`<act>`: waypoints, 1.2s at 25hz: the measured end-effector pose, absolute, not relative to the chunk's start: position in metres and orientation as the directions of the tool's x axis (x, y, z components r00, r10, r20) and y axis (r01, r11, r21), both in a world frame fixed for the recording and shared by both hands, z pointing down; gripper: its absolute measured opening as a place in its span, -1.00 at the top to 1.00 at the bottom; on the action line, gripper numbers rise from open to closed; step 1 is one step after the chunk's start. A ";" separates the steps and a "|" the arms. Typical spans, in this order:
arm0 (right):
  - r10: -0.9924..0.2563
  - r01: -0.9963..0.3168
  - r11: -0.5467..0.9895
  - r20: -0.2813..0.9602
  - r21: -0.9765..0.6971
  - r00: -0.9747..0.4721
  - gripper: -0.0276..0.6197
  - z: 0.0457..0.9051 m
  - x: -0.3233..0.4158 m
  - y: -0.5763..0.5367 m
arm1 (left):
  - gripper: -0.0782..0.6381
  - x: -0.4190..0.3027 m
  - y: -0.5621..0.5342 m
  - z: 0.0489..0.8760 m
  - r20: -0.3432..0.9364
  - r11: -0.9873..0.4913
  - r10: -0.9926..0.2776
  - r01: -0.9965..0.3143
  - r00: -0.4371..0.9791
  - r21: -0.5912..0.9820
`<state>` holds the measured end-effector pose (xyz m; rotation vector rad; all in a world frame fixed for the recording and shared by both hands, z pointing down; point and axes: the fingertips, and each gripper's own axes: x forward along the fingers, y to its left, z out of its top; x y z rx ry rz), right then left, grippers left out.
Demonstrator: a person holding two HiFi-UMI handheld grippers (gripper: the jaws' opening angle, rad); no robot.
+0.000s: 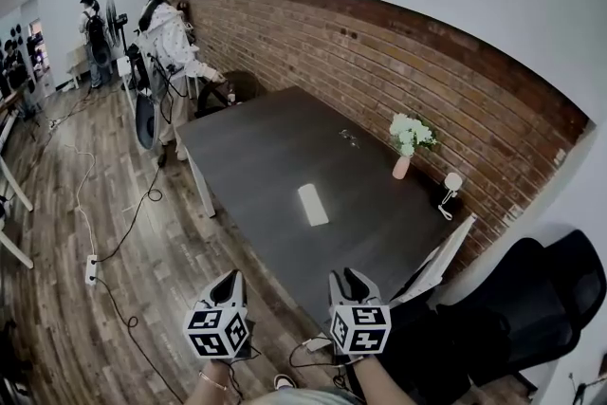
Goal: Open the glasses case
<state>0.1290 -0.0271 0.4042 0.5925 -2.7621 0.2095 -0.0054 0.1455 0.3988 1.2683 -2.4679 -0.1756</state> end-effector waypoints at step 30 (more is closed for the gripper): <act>-0.694 -0.773 0.628 0.381 -0.095 -0.611 0.55 0.418 -0.072 -0.136 | 0.79 -0.308 -0.036 0.397 0.290 0.278 -0.936 -0.925 -0.201 0.257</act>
